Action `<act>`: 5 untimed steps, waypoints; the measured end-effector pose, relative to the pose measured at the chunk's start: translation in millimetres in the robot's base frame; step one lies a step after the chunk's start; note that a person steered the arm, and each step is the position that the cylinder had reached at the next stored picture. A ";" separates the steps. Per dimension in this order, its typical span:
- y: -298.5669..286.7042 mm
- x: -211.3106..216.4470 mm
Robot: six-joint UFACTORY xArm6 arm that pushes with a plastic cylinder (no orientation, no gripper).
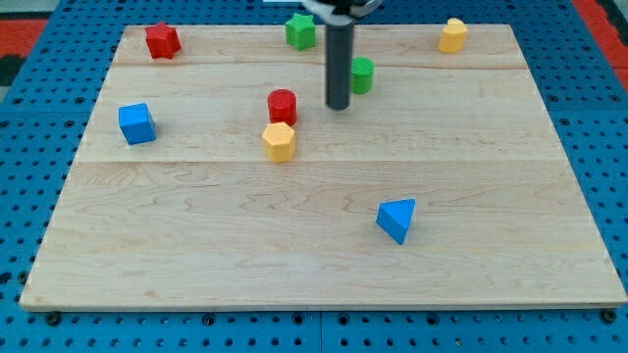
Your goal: Move the green circle down to the yellow heart
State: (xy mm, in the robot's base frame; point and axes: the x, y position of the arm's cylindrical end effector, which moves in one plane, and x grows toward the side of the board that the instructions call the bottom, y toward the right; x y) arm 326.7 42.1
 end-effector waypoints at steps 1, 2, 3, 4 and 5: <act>-70.8 -21.8; 8.9 -48.0; 100.3 -30.4; 108.6 13.6; 108.6 29.0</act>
State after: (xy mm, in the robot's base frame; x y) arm 355.7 150.6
